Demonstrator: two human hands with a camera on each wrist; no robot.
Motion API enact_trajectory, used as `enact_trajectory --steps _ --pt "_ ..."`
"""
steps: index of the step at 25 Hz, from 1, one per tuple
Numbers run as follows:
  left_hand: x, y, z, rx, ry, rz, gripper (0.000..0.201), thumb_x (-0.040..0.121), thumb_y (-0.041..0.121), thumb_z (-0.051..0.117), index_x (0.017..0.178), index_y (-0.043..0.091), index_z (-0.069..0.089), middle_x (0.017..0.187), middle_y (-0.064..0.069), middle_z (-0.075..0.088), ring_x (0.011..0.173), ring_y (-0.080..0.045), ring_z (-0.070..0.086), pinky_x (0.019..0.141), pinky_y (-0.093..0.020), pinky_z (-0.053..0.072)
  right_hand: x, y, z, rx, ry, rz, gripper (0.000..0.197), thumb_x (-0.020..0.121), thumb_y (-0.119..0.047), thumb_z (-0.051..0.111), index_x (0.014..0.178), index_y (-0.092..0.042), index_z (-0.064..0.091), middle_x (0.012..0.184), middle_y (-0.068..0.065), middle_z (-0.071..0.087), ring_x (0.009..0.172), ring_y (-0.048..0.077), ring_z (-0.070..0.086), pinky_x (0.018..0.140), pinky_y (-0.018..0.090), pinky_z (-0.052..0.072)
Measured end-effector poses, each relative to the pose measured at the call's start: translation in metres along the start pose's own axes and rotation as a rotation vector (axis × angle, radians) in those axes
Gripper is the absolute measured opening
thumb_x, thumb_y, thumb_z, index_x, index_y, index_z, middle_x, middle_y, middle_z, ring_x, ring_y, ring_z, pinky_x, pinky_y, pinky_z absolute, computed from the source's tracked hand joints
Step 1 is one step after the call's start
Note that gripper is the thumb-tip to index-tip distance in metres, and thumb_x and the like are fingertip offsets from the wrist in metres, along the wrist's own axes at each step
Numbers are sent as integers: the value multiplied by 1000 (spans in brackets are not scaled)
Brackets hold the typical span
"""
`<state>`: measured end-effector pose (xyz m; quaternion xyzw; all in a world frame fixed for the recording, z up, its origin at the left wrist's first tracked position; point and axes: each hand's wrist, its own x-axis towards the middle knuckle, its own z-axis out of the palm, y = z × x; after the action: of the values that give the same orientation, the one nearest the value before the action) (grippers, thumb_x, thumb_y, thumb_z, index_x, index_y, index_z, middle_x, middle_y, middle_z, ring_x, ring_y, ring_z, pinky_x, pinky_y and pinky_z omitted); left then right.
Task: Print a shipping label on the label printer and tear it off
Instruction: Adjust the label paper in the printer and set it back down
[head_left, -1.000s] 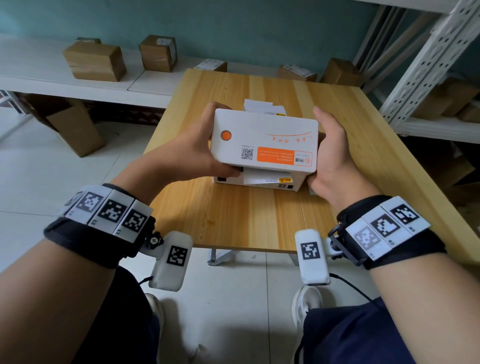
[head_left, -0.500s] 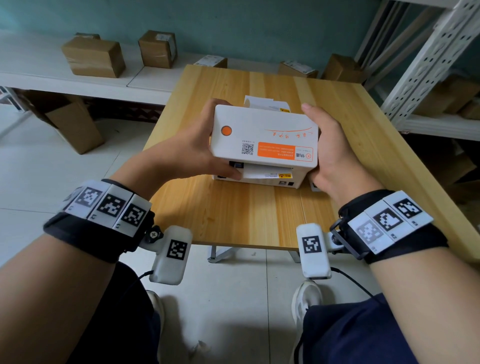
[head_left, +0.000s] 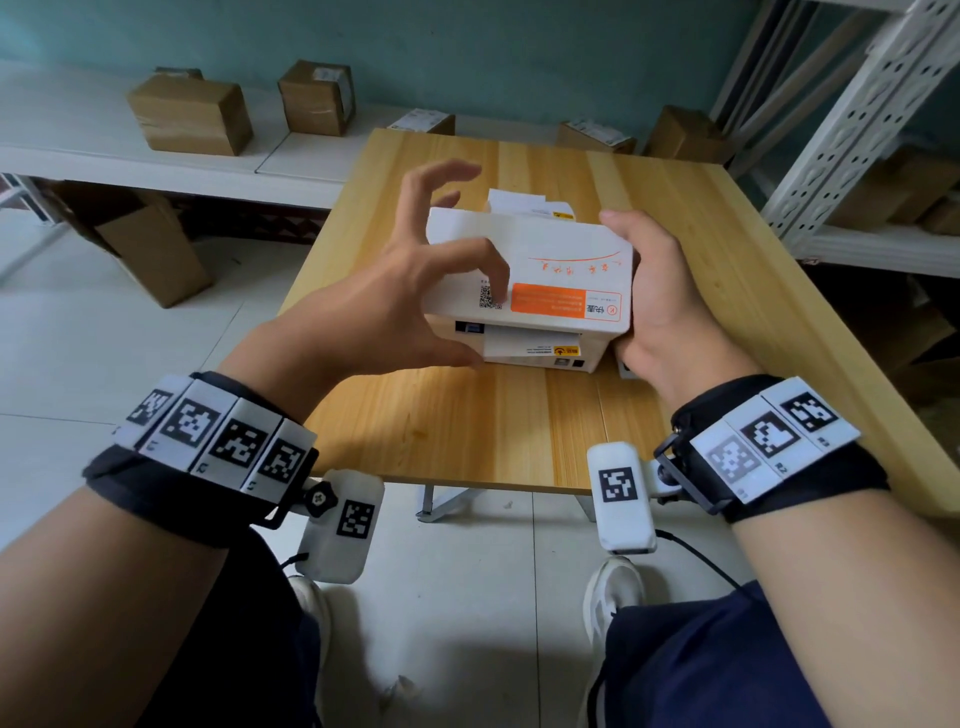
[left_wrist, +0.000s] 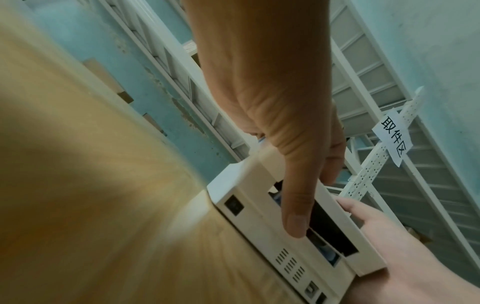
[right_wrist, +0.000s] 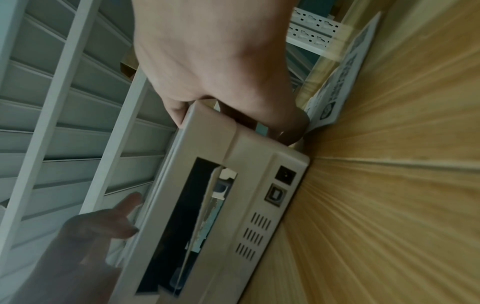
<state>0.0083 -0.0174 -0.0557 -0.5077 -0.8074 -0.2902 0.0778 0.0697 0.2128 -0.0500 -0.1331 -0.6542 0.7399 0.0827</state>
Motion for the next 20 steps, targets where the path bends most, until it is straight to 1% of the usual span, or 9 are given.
enact_trajectory --steps 1,3,4,6,7,11,15,18,20 --pt "1 2 -1 15 6 25 46 66 35 94 103 23 70 155 -22 16 151 -41 15 125 -45 25 0 0 0 -5 2 -3 35 95 -44 51 94 -14 70 100 12 77 95 31 74 90 42 48" --pt "1 5 -2 37 33 70 35 69 38 92 94 21 76 153 -26 19 152 -41 13 126 -46 21 0 -1 1 -5 5 1 35 95 -44 51 90 -15 71 95 11 76 91 29 75 87 40 48" --pt "1 8 -3 46 35 83 30 69 38 92 89 20 78 153 -26 21 152 -41 13 124 -46 24 -1 -2 2 -2 7 4 36 96 -44 51 87 -16 72 93 10 76 89 29 75 86 40 49" --pt "0 15 -4 60 -11 83 20 71 36 90 81 22 81 156 -22 23 153 -39 12 116 -45 37 -1 -2 3 4 11 6 37 96 -43 51 80 -18 73 88 9 76 85 28 75 85 40 50" --pt "0 17 -5 78 -41 89 17 73 38 87 82 25 82 157 -19 25 154 -37 12 113 -44 39 -1 -2 2 3 12 5 38 95 -44 51 77 -19 74 86 9 76 84 28 74 85 41 50" --pt "0 21 -5 166 -68 172 26 77 44 77 98 30 83 158 -18 33 153 -37 18 117 -48 31 0 -1 2 -11 8 2 41 94 -47 51 71 -23 74 83 7 74 84 28 73 85 42 50" --pt "4 18 -2 316 -78 223 11 85 30 77 92 27 84 156 -18 40 149 -39 29 119 -62 24 0 0 1 4 5 16 42 94 -44 50 69 -22 74 78 5 74 76 24 72 82 40 48" --pt "3 16 -2 297 -100 203 12 84 29 73 90 27 84 157 -14 39 152 -35 27 122 -62 20 -2 1 1 1 13 21 38 94 -43 50 76 -19 73 80 7 75 76 24 73 82 39 47" --pt "2 15 -1 267 -93 203 10 84 28 75 88 27 84 156 -13 40 152 -34 28 122 -62 19 -2 2 0 1 10 21 38 95 -42 49 76 -19 73 79 6 75 75 24 73 80 38 48"
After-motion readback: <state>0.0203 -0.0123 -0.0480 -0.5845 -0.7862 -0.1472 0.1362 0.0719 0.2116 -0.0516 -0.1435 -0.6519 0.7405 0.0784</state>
